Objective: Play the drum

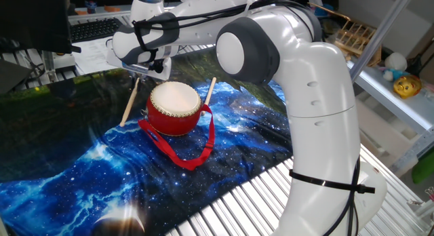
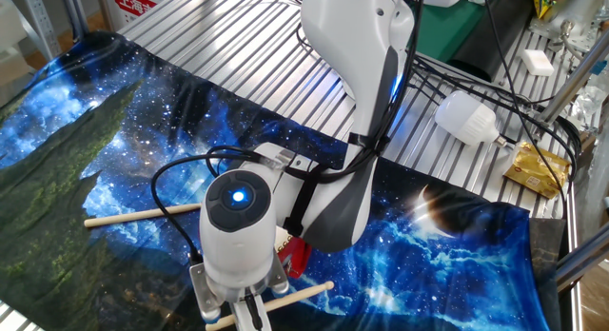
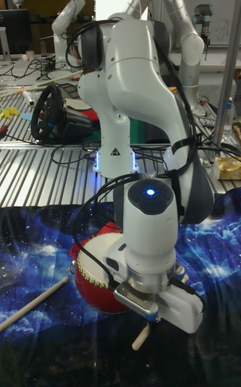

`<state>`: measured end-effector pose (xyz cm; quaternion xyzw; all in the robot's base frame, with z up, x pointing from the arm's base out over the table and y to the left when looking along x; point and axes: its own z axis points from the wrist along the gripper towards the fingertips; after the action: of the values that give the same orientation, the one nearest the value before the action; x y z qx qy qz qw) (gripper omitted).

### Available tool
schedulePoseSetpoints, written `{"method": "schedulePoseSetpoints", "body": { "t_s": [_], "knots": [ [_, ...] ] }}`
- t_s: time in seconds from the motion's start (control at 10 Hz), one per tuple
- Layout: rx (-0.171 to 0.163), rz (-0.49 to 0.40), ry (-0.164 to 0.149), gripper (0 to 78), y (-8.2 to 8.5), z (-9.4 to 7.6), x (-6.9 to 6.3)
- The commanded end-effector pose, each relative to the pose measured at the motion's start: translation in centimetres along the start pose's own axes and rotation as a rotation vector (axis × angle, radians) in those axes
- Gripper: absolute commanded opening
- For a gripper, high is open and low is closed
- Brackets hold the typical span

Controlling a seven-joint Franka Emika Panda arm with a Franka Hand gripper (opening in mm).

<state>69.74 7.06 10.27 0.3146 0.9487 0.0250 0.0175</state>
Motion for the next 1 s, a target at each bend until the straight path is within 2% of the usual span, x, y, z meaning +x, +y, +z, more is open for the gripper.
{"method": "schedulePoseSetpoints", "body": {
  "t_s": [0.1, 0.6, 1.0],
  "knots": [
    [-0.007, -0.028, 0.039, 1.2, 0.1, -0.2, -0.1],
    [-0.019, -0.058, 0.058, 1.2, 0.2, 0.3, 0.0],
    [-0.027, -0.066, 0.046, 1.2, 0.7, 1.9, -0.1]
  ]
}}
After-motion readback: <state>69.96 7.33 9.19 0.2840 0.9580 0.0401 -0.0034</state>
